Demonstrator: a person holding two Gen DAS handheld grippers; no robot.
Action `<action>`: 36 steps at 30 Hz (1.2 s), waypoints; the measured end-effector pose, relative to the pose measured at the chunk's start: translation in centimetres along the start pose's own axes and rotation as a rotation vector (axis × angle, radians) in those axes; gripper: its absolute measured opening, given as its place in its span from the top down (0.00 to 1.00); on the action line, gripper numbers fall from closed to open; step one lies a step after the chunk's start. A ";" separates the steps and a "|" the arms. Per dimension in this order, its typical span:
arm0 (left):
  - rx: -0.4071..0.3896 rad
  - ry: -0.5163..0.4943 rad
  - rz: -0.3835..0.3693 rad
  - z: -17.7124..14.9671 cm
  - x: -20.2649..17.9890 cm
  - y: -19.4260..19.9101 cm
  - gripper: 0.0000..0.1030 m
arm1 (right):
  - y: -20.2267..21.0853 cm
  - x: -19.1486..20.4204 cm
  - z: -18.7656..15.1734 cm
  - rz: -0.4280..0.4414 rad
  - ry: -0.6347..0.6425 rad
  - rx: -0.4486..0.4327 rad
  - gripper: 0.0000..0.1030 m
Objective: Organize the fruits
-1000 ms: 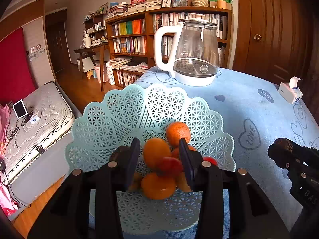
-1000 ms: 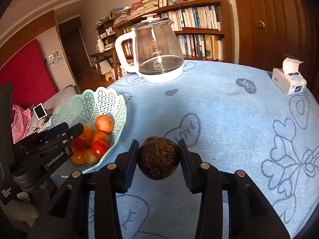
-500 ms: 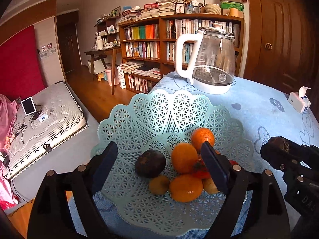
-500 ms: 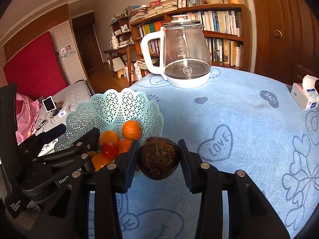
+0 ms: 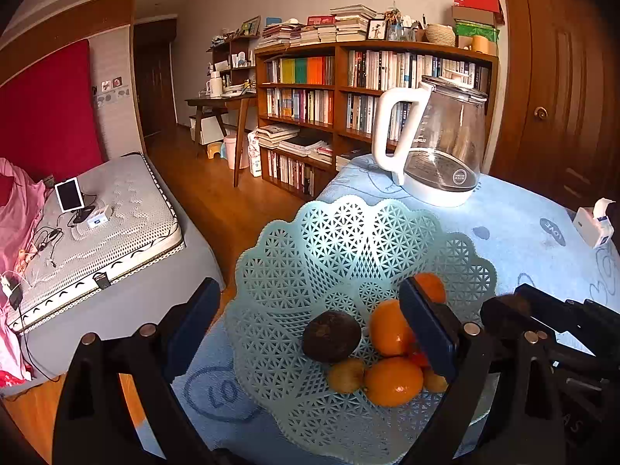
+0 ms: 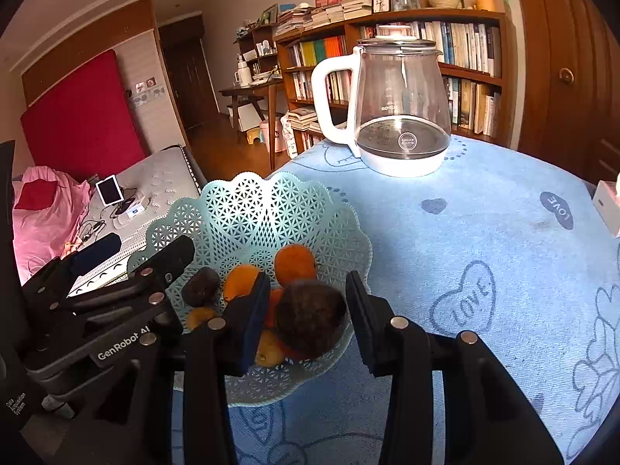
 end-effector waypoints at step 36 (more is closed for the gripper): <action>0.001 -0.070 -0.061 -0.6 -3.9 1.4 0.03 | 3.7 -8.0 -3.2 -0.168 -0.128 -0.015 0.28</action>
Point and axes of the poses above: each gripper's, at about its wrist camera, not at the fingertips, and y roughly against the way its jaws point, x to its left, z to its top, the point moved 9 cm from there along -y, roughly the way its jaws point, and after that the axes turned 13 degrees about -x, right-handed, at the moved point
